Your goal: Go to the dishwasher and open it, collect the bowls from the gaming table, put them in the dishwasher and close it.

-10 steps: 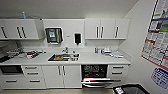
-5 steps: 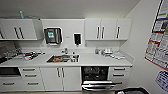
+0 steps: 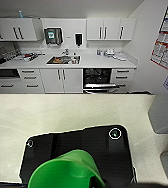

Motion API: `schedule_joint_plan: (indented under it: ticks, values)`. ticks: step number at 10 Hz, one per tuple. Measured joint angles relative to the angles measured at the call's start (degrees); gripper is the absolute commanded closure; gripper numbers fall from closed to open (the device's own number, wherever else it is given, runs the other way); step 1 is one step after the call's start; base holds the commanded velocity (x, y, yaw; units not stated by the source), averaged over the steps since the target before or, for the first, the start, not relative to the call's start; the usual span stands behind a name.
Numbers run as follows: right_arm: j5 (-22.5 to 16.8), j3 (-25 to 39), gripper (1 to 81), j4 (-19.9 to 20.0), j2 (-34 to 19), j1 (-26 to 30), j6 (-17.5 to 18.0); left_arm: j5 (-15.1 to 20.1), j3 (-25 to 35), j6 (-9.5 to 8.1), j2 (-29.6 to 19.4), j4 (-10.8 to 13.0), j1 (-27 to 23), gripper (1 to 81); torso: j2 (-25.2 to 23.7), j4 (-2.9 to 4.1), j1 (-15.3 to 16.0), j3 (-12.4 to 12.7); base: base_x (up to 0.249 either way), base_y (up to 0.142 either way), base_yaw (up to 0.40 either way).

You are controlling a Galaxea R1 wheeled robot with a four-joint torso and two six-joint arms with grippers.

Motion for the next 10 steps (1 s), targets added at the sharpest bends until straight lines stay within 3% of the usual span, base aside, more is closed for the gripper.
schedule_joint_plan:
  ticks: [10]
  values:
    - [0.0,0.0,81.1,0.0,0.2,0.1,0.0,-0.1,0.0,0.00,-0.1,0.0,-0.5,81.1,0.0,0.00,0.0,0.0,0.145,0.007,0.000]
